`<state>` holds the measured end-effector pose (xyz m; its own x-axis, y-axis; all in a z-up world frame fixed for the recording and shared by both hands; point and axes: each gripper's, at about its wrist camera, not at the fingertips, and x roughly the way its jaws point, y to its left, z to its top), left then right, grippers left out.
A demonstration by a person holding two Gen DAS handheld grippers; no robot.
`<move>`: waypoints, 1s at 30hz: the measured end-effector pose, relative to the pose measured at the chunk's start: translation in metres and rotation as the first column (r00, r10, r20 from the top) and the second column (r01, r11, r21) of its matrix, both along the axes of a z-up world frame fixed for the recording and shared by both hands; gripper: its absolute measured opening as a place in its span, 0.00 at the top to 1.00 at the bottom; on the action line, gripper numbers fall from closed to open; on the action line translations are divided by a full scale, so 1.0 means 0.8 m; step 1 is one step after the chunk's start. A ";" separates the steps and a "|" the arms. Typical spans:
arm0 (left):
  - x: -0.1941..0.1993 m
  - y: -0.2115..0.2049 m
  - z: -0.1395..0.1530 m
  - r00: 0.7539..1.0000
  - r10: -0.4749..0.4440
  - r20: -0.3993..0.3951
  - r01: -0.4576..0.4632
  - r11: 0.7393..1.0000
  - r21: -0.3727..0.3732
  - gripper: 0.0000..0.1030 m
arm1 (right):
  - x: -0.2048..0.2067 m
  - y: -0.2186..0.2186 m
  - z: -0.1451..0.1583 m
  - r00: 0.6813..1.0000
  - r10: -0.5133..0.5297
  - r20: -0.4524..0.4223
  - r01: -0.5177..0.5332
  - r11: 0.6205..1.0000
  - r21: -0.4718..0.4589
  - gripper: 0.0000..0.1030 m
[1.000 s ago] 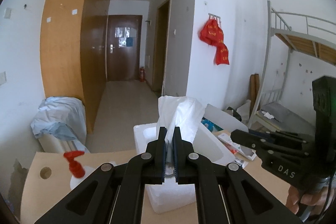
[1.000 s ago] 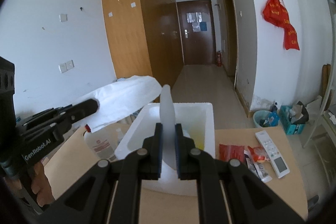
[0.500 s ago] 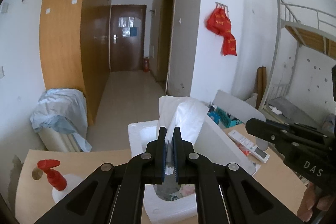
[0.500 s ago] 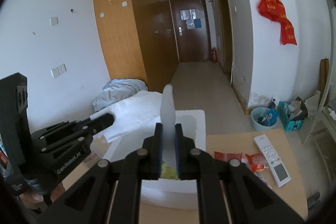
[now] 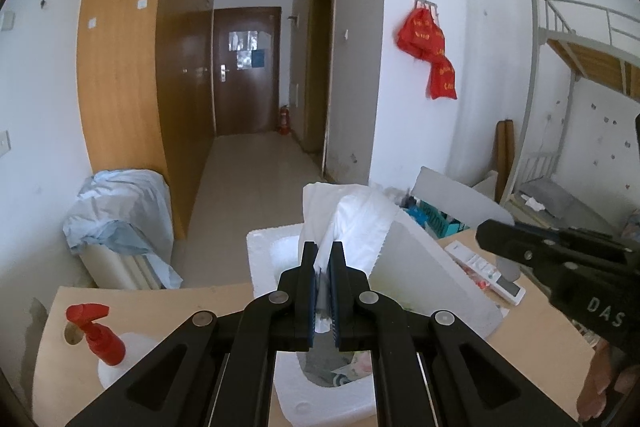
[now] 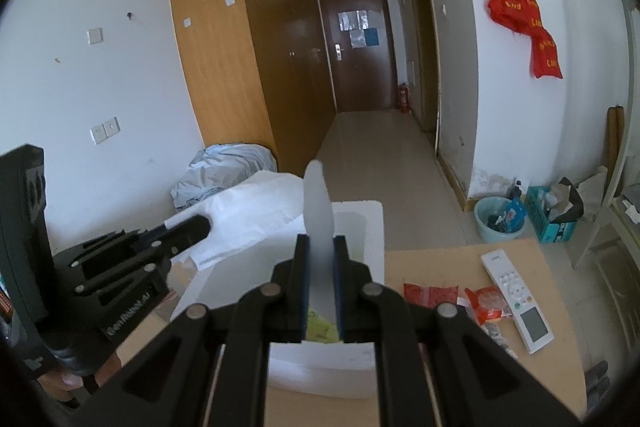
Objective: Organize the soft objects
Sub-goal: 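Open the left tool to drop the tissue into the foam box, then lower the foam roll into the foam box and open the right tool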
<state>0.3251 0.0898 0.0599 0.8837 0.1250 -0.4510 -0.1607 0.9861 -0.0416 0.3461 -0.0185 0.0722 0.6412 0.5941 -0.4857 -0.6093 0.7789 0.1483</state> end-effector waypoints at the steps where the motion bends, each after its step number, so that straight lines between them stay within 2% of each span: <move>1: 0.002 0.000 -0.002 1.000 0.002 -0.004 -0.002 1.000 0.000 0.94 | -0.001 0.001 0.001 1.000 -0.001 0.000 0.001 1.000 -0.002 0.88; 7: 0.009 -0.002 -0.008 1.000 0.011 -0.014 -0.011 1.000 0.012 0.94 | -0.001 0.000 0.002 1.000 0.000 0.004 0.000 1.000 0.002 0.88; 10: 0.008 -0.003 -0.007 1.000 0.011 -0.008 -0.010 1.000 0.020 0.91 | -0.002 -0.001 0.002 1.000 0.001 0.009 -0.001 1.000 0.005 0.88; 11: 0.009 -0.003 -0.007 1.000 0.006 -0.013 -0.005 1.000 0.015 0.84 | -0.003 -0.001 0.001 1.000 0.003 0.011 -0.003 1.000 0.006 0.88; 12: 0.010 -0.003 -0.008 1.000 0.000 -0.020 0.000 1.000 0.012 0.73 | -0.003 -0.002 0.001 1.000 0.003 0.012 -0.003 1.000 0.007 0.88; 13: 0.010 -0.003 -0.008 1.000 0.003 -0.022 -0.002 1.000 0.016 0.65 | -0.003 -0.002 0.002 1.000 0.002 0.013 -0.002 1.000 0.007 0.88; 15: 0.008 -0.002 -0.008 1.000 0.016 -0.009 -0.016 1.000 0.026 0.31 | -0.004 -0.002 0.002 1.000 0.003 0.014 -0.003 1.000 0.010 0.88; 17: 0.006 -0.002 -0.007 1.000 0.027 0.010 -0.027 0.999 0.031 0.19 | -0.004 -0.003 0.003 1.000 0.001 0.015 -0.001 1.000 0.011 0.88; 22: 0.004 -0.008 -0.005 1.000 0.018 0.022 -0.019 0.998 0.053 0.19 | -0.003 -0.003 0.003 1.000 -0.001 0.014 0.001 1.000 0.013 0.88; 30: 0.002 -0.006 -0.002 0.999 0.031 0.029 -0.033 0.998 0.050 0.18 | -0.004 -0.005 0.004 1.000 0.003 0.017 -0.004 1.000 0.013 0.88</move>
